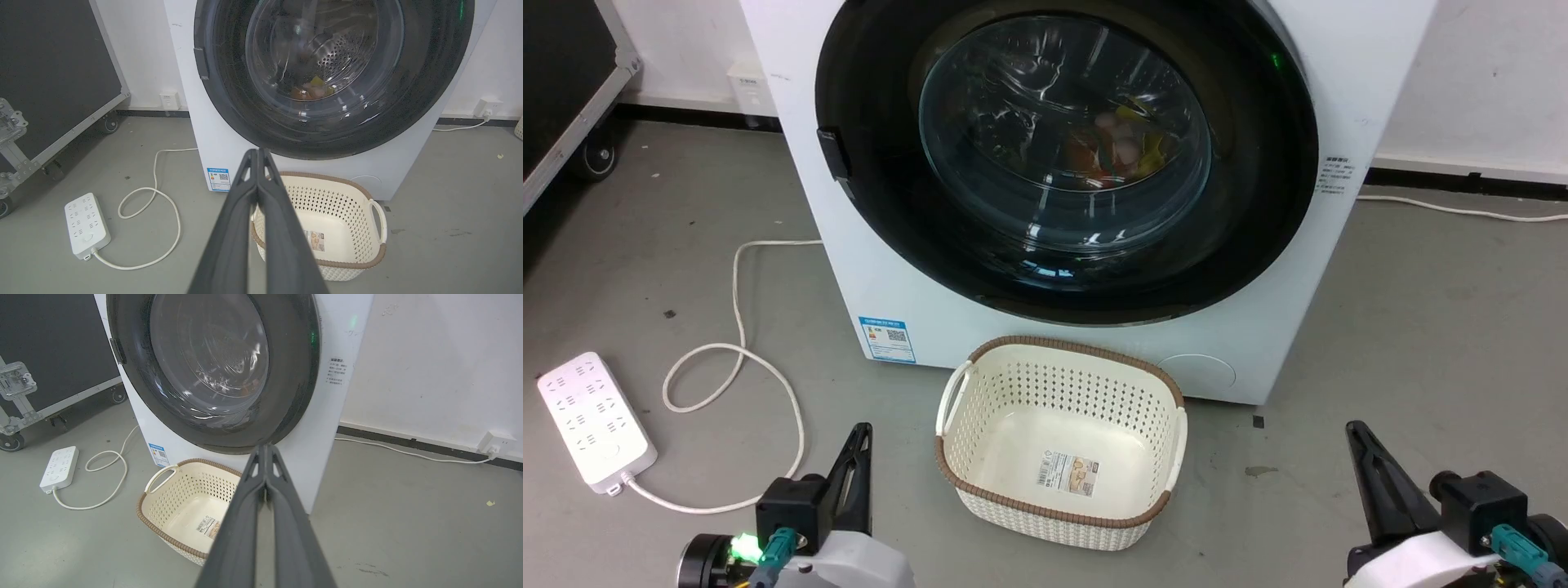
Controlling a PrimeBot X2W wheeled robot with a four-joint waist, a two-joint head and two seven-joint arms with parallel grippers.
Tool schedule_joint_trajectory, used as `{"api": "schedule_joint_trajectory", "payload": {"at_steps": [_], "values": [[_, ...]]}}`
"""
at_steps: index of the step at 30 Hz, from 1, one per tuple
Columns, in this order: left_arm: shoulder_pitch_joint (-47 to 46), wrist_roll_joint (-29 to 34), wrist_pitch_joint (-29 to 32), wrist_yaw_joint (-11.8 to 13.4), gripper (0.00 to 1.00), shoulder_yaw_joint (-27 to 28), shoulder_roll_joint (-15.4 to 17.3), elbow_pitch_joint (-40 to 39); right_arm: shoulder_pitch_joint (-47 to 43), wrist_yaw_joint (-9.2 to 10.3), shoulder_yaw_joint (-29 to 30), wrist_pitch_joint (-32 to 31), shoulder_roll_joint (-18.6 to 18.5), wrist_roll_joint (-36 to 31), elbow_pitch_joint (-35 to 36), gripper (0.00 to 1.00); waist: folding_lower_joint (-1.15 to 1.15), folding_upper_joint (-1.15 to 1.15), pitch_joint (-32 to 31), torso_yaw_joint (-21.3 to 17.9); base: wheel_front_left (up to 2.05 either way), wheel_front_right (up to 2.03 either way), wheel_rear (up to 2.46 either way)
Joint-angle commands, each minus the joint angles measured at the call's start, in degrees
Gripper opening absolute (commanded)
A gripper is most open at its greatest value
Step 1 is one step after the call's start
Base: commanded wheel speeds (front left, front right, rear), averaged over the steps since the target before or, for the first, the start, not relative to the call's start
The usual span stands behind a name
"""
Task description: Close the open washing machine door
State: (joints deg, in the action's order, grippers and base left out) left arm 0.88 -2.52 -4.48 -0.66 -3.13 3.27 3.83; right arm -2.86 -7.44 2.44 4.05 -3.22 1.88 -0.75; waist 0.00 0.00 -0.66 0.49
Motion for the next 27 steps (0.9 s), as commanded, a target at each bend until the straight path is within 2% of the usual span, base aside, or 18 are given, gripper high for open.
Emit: {"api": "schedule_joint_trajectory", "payload": {"at_steps": [1, 27], "values": [[-0.6, 0.5, 0.5, 0.3, 0.0, 0.3, -0.1, -0.6, 1.1, -0.03, -0.3, -0.3, 0.2, -0.5, 0.4, 0.0, 0.0, 0.0, 0.0, 0.0, 0.0, 0.0, 0.0], [-0.8, 2.0, 3.5, 0.6, 0.0, 2.4, -0.3, -3.0, 2.4, -0.04, -1.9, -3.1, 0.3, -1.6, 0.7, 0.0, 0.0, 0.0, 0.5, -0.4, 0.0, 0.0, 0.0]]}}
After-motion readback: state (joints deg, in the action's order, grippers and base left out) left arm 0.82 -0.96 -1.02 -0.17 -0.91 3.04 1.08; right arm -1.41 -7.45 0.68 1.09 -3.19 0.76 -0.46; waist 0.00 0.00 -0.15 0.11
